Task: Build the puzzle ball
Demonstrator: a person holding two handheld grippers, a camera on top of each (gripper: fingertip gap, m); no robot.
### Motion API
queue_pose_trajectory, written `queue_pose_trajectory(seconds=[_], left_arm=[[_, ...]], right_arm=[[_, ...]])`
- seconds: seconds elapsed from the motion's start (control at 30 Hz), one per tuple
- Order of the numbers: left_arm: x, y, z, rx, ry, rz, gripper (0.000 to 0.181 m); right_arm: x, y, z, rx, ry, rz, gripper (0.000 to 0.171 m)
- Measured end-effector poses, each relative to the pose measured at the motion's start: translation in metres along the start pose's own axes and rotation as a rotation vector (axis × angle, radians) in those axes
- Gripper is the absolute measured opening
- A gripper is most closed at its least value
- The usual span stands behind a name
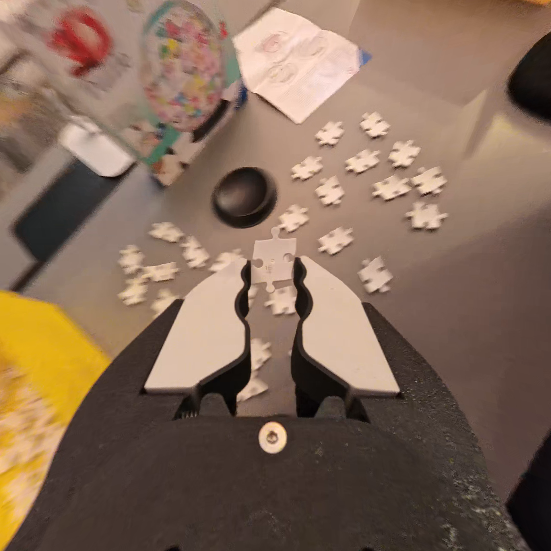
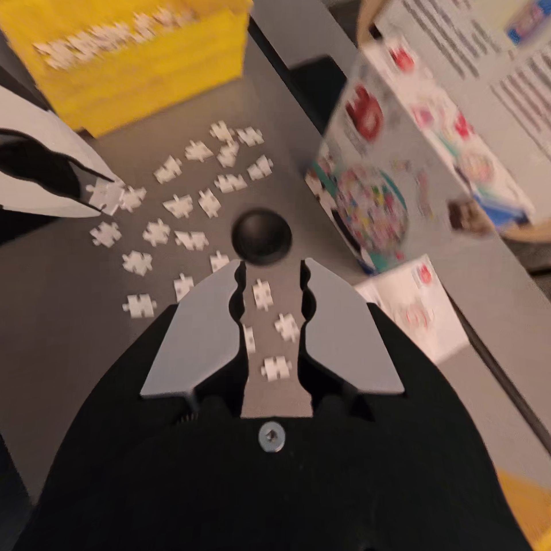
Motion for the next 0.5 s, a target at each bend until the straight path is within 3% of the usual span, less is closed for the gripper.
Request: queue_pose_trajectory(seconds=[0.1, 0.23, 0.4, 0.5], left_arm=[[0.003, -0.042, 0.044, 0.058, 0.058, -0.099, 0.027], [0.008, -0.088, 0.088, 0.141, 0.149, -0.252, 0.027], [0.019, -0.107, 0.127, 0.095, 0.245, -0.322, 0.027], [0.021, -0.104, 0.138, 0.024, 0.263, -0.321, 0.027]], right_arm=[[0.045, -0.009, -0.035, 0.087, 0.038, 0.035, 0.036], [0.061, -0.018, -0.056, 0.073, -0.030, 0.070, 0.037], [0.062, -0.035, -0.070, 0.094, -0.140, 0.152, 0.036], [0.073, -0.035, -0.069, 0.107, -0.097, 0.132, 0.037]])
Point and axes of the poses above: each gripper's, where its closed fingertips meet, z out along the fingers, x out of its underside, y = z × x across the jaws, the point moved 1 cm from there along -z, back along the fingers, and after that the axes turned 11 degrees about -z, right-handed, at the moved point
